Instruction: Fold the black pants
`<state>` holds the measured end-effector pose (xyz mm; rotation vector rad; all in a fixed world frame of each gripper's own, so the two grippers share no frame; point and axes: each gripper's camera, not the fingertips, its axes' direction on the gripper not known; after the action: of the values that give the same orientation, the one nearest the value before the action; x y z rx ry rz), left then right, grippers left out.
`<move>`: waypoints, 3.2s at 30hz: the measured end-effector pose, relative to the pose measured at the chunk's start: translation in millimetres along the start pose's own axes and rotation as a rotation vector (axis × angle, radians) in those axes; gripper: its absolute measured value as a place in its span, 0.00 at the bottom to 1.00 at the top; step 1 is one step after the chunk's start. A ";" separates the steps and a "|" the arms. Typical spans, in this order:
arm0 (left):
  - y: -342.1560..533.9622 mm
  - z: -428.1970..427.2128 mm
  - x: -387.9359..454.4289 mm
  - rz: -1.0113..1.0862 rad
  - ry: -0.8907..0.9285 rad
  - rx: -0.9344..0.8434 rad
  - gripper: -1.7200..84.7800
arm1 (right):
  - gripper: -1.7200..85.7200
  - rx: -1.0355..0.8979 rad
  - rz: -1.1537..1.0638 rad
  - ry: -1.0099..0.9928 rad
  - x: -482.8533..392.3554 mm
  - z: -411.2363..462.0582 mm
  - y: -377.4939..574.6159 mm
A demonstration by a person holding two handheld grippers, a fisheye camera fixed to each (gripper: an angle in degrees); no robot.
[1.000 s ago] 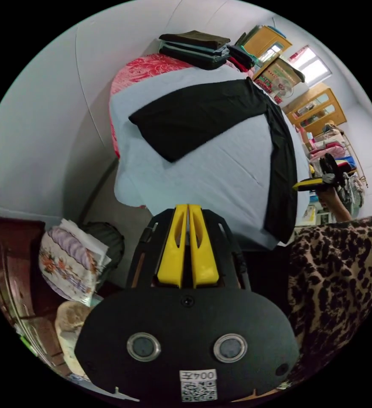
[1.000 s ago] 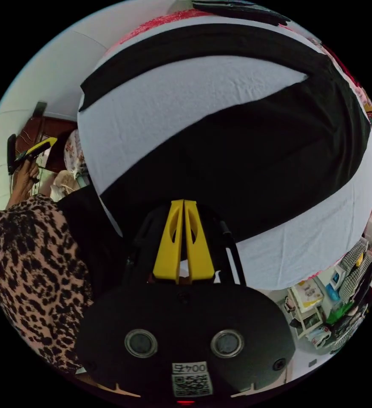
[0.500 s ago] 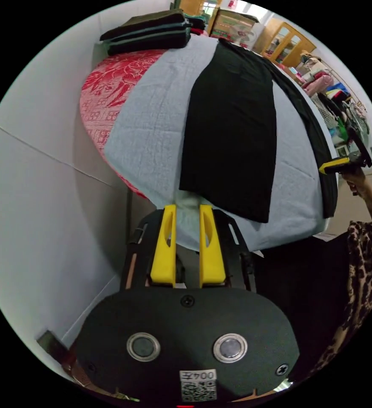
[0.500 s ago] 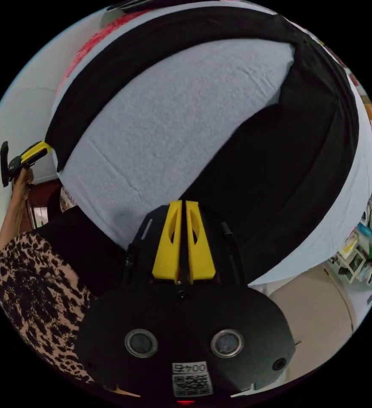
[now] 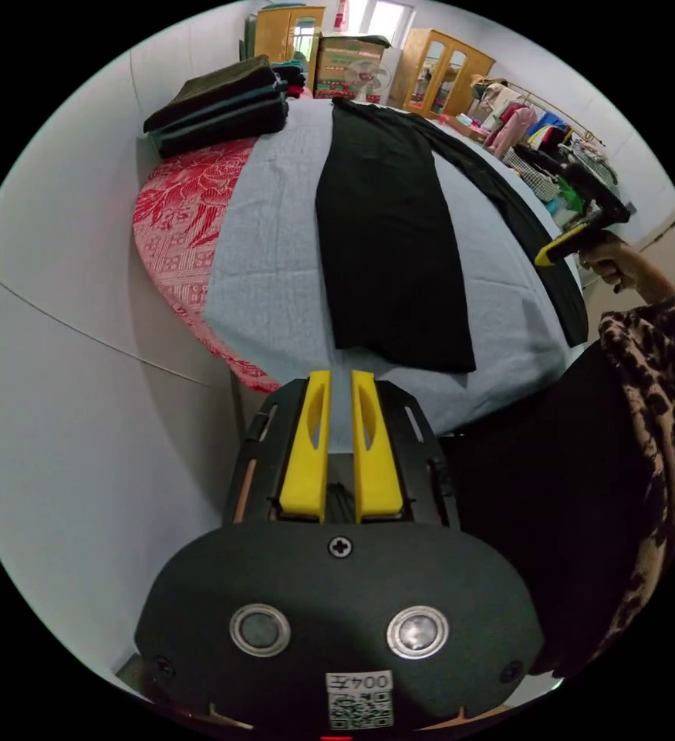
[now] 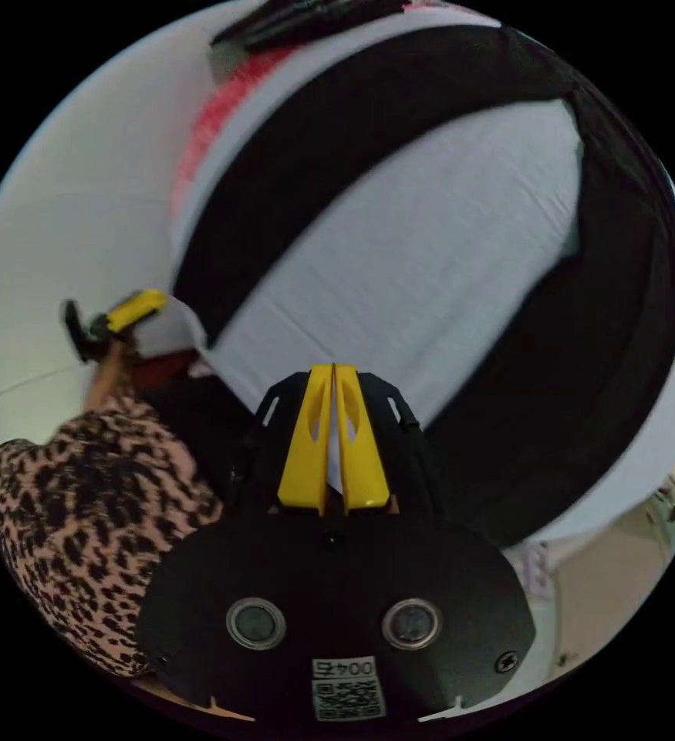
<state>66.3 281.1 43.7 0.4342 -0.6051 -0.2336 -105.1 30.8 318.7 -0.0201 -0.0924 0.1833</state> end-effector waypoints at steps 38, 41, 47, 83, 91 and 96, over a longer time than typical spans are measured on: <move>-55.8 25.1 -20.0 0.263 -0.201 -0.164 0.03 | 0.01 -0.117 0.077 -0.173 13.9 135.6 46.1; -50.7 15.1 -26.2 0.189 -0.168 -0.106 0.03 | 0.01 -0.082 0.087 -0.004 13.2 120.5 57.2; -78.0 12.0 33.8 0.351 0.058 0.038 0.06 | 0.01 -0.084 0.131 0.353 12.5 118.2 75.3; -131.8 67.1 90.1 0.102 0.056 -0.215 0.03 | 0.02 -0.041 0.277 0.344 132.9 62.0 134.6; -163.5 52.5 88.2 0.030 0.009 -0.159 0.02 | 0.02 -0.049 0.150 0.486 138.5 66.0 123.0; -200.8 55.9 80.5 0.070 0.000 -0.120 0.02 | 0.01 -0.061 0.135 0.413 163.7 59.7 117.3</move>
<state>80.3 58.4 32.8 0.2965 -0.6015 -0.2022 28.3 176.7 389.6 -0.1240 0.3159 0.3074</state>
